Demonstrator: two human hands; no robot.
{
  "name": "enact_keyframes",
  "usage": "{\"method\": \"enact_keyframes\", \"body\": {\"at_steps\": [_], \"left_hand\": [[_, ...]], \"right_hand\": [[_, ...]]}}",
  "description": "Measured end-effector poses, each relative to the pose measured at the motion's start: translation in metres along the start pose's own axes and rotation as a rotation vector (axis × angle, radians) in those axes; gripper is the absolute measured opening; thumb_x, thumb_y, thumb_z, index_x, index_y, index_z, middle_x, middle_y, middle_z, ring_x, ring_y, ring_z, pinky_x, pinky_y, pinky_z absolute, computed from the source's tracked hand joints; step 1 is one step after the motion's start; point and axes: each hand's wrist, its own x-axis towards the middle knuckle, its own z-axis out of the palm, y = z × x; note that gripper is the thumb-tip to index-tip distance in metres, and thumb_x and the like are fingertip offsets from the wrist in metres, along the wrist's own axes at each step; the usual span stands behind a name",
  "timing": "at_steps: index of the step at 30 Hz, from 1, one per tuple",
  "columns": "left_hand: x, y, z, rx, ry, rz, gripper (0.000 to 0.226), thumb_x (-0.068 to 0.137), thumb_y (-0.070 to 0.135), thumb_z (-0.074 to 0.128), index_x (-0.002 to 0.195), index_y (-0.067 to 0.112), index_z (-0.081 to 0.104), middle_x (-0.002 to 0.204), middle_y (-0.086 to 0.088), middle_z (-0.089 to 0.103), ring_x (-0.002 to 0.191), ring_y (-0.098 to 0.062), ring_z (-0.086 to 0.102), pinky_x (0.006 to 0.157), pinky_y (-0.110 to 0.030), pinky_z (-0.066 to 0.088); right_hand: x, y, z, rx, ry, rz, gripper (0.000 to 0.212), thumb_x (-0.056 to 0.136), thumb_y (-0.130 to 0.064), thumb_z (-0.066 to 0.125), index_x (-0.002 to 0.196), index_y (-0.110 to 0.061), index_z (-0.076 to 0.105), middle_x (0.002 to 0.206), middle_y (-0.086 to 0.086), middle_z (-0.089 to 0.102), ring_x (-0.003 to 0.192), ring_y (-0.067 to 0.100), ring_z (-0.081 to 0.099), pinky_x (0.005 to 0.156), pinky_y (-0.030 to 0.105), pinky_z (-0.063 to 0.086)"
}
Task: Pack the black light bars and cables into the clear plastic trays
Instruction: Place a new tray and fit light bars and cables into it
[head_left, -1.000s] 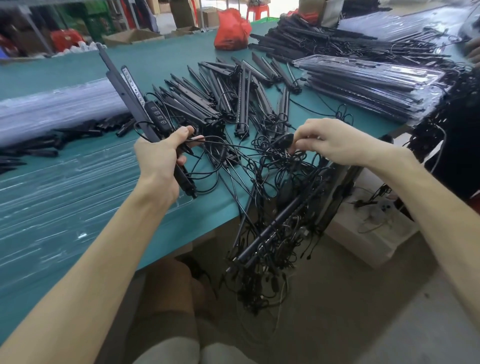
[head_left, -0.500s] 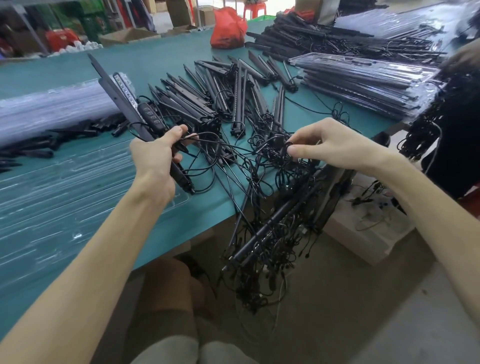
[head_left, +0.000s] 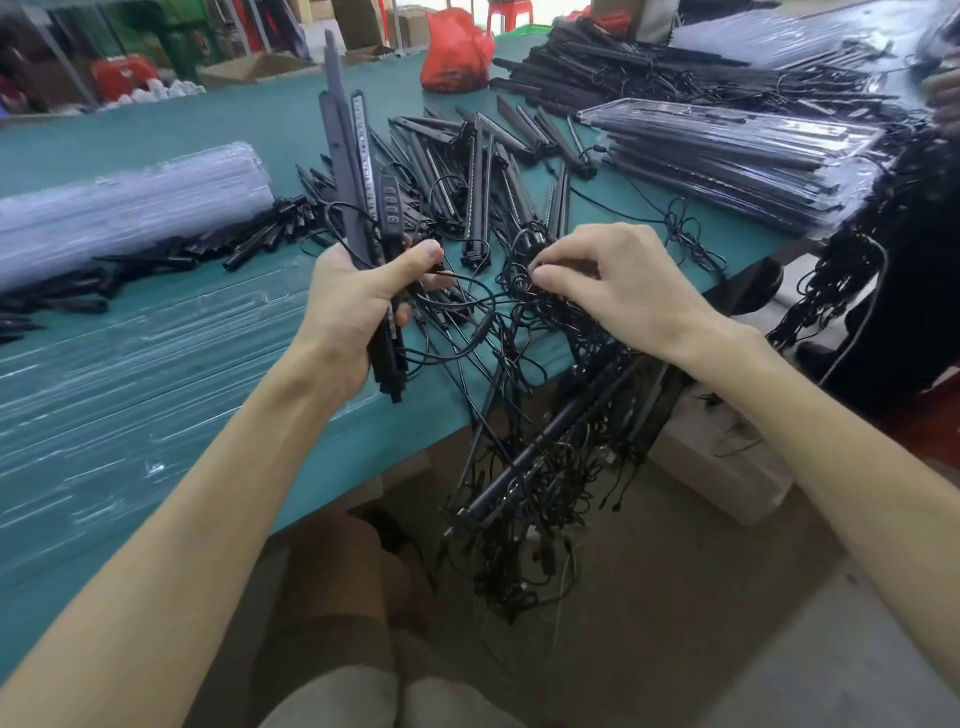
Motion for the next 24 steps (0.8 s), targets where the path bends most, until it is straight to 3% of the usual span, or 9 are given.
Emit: {"method": "enact_keyframes", "body": {"at_steps": [3,7,10,13,15,18,20,22,24], "left_hand": [[-0.001,0.001,0.003,0.081,-0.005,0.009,0.025,0.084,0.010,0.079,0.105,0.007,0.065,0.092,-0.002,0.078,0.086,-0.017,0.077,0.047,-0.015,0.043],[-0.001,0.000,0.003,0.129,0.034,0.048,0.014,0.088,0.002,0.072,0.100,0.008,0.067,0.091,0.000,0.079,0.081,-0.013,0.076,0.047,-0.015,0.042],[0.002,0.000,-0.002,0.103,0.102,0.068,0.013,0.089,0.000,0.071,0.102,0.003,0.069,0.088,0.001,0.078,0.083,-0.016,0.076,0.048,-0.016,0.040],[0.004,0.001,-0.007,0.085,0.148,0.096,0.010,0.090,0.000,0.070,0.098,0.005,0.068,0.091,-0.002,0.076,0.085,-0.018,0.076,0.048,-0.018,0.038],[0.004,0.001,-0.009,0.072,0.165,0.111,0.015,0.089,-0.001,0.070,0.088,0.014,0.067,0.091,-0.002,0.076,0.084,-0.019,0.076,0.048,-0.019,0.037],[0.003,0.001,-0.009,0.060,0.169,0.124,0.021,0.089,-0.001,0.070,0.082,0.019,0.067,0.088,0.001,0.076,0.084,-0.019,0.076,0.048,-0.019,0.037],[0.003,0.001,-0.008,0.057,0.171,0.123,0.021,0.089,-0.001,0.070,0.083,0.019,0.067,0.087,0.001,0.076,0.083,-0.018,0.076,0.048,-0.019,0.037],[0.003,0.000,-0.008,0.062,0.174,0.121,0.019,0.089,-0.001,0.070,0.084,0.017,0.067,0.087,0.002,0.077,0.081,-0.015,0.076,0.048,-0.019,0.037],[0.004,0.000,-0.009,0.068,0.177,0.118,0.018,0.089,0.000,0.071,0.085,0.017,0.067,0.088,0.002,0.077,0.081,-0.014,0.076,0.049,-0.019,0.038]], "right_hand": [[0.000,0.002,-0.002,-0.002,-0.038,0.017,0.020,0.097,-0.025,0.066,0.110,-0.015,0.077,0.083,-0.017,0.061,0.073,-0.012,0.053,0.069,0.001,0.034],[-0.001,0.007,-0.012,0.029,-0.166,0.068,0.019,0.095,-0.029,0.068,0.108,-0.019,0.078,0.077,-0.016,0.066,0.064,-0.009,0.057,0.062,0.003,0.037],[-0.001,0.009,-0.021,-0.005,-0.292,0.068,0.019,0.100,-0.036,0.058,0.104,-0.027,0.074,0.081,-0.007,0.069,0.074,0.001,0.062,0.071,0.016,0.045],[-0.004,0.012,-0.025,-0.001,-0.421,0.087,0.022,0.104,-0.038,0.049,0.098,-0.033,0.069,0.062,-0.025,0.059,0.059,-0.005,0.053,0.064,0.024,0.039],[-0.005,0.015,-0.026,0.002,-0.463,0.098,0.020,0.104,-0.035,0.051,0.111,-0.035,0.070,0.064,-0.038,0.056,0.061,-0.013,0.052,0.063,0.015,0.035],[-0.006,0.013,-0.025,-0.010,-0.476,0.074,0.031,0.103,-0.025,0.055,0.132,-0.022,0.065,0.069,-0.044,0.058,0.064,-0.023,0.052,0.063,0.000,0.036],[-0.006,0.010,-0.023,0.024,-0.458,0.077,0.032,0.101,-0.023,0.059,0.133,-0.022,0.065,0.091,-0.020,0.073,0.072,-0.008,0.059,0.065,0.002,0.037],[-0.008,0.010,-0.021,0.090,-0.446,0.062,0.031,0.098,-0.023,0.063,0.129,-0.026,0.068,0.096,0.012,0.069,0.076,0.028,0.057,0.065,0.017,0.041],[-0.010,0.008,-0.019,0.148,-0.433,0.057,0.030,0.095,-0.021,0.068,0.124,-0.028,0.071,0.092,0.020,0.061,0.076,0.039,0.049,0.069,0.030,0.042]]}}
